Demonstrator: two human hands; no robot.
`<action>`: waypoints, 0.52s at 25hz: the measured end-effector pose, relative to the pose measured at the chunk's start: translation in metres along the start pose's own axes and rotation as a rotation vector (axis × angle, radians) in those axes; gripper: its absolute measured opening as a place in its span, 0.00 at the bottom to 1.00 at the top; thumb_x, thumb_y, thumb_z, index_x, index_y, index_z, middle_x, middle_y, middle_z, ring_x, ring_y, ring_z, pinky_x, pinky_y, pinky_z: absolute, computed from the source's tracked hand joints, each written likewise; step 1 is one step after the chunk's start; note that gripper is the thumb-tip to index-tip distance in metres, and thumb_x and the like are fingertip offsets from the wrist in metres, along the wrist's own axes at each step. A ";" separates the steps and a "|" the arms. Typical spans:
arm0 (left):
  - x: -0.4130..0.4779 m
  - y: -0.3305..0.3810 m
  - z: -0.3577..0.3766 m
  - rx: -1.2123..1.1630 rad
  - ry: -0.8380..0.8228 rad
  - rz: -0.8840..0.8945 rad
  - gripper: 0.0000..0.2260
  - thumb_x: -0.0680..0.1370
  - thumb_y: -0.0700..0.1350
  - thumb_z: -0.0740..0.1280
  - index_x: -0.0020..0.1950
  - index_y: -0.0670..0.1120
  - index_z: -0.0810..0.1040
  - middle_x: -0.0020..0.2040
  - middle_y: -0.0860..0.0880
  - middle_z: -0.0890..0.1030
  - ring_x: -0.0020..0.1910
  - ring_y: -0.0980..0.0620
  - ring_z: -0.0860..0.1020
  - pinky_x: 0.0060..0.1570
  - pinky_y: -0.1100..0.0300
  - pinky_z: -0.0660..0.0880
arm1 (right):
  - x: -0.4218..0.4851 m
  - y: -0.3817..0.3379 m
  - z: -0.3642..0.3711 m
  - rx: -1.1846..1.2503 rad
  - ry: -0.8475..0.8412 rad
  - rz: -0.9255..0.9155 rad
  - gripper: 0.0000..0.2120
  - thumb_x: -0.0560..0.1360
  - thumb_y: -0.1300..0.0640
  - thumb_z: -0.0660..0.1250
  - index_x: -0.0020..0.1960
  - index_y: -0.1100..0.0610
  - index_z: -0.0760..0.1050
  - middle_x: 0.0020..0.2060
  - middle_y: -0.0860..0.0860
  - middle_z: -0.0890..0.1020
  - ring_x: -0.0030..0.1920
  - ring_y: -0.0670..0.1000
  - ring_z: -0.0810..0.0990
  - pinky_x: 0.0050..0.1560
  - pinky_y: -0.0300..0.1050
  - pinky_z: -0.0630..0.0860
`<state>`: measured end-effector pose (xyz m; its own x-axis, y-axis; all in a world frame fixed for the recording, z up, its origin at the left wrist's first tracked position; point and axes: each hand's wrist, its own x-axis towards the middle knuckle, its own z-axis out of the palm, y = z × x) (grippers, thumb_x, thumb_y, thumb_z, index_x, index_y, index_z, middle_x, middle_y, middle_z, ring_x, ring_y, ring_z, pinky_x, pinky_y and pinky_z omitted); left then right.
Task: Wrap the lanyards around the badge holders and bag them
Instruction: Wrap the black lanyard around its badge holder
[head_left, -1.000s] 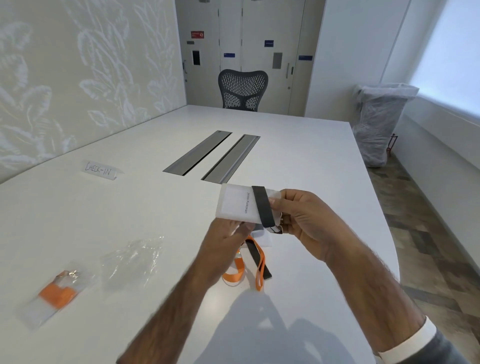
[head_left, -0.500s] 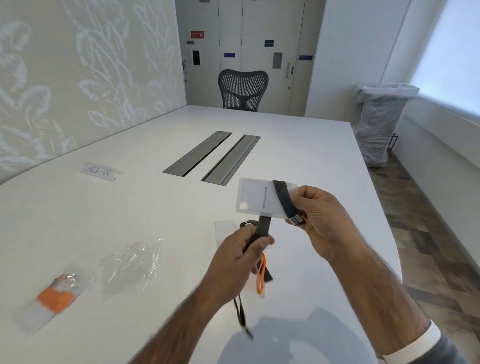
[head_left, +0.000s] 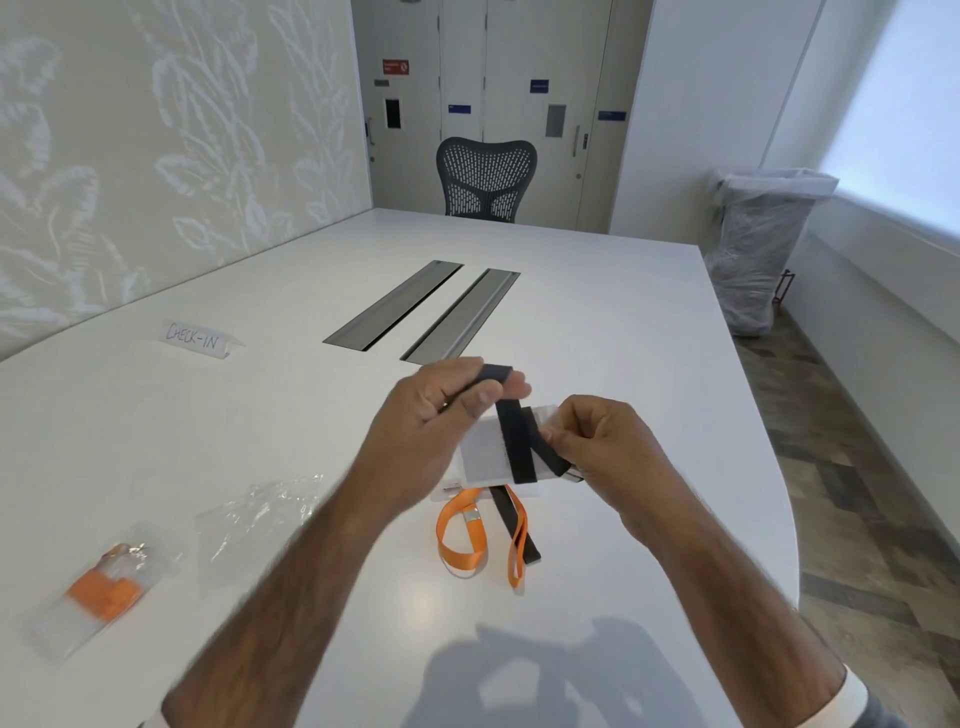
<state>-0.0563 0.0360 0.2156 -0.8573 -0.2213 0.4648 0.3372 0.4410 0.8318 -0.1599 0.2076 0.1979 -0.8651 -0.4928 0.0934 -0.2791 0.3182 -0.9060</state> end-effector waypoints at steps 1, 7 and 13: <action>0.004 -0.006 -0.004 0.006 -0.009 -0.026 0.11 0.85 0.44 0.63 0.60 0.51 0.84 0.56 0.57 0.87 0.63 0.57 0.81 0.65 0.58 0.74 | -0.002 -0.004 -0.001 -0.011 -0.046 -0.014 0.12 0.79 0.62 0.69 0.38 0.65 0.71 0.30 0.51 0.71 0.32 0.47 0.69 0.33 0.36 0.68; 0.013 -0.038 -0.010 -0.213 -0.011 -0.213 0.12 0.85 0.44 0.61 0.61 0.45 0.83 0.55 0.49 0.88 0.61 0.52 0.83 0.64 0.60 0.76 | -0.012 -0.011 -0.006 0.208 -0.292 -0.013 0.09 0.80 0.64 0.67 0.41 0.60 0.76 0.34 0.51 0.79 0.37 0.49 0.76 0.39 0.40 0.72; -0.008 -0.067 0.003 -0.620 -0.029 -0.543 0.18 0.84 0.48 0.58 0.49 0.49 0.88 0.44 0.48 0.87 0.40 0.52 0.85 0.38 0.60 0.82 | -0.013 -0.005 0.005 0.366 -0.249 0.090 0.09 0.82 0.61 0.65 0.43 0.58 0.77 0.41 0.55 0.83 0.41 0.49 0.79 0.39 0.38 0.75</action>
<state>-0.0731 0.0107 0.1547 -0.9695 -0.2396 -0.0509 0.0196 -0.2830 0.9589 -0.1452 0.2078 0.1993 -0.7404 -0.6700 -0.0543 -0.0028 0.0839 -0.9965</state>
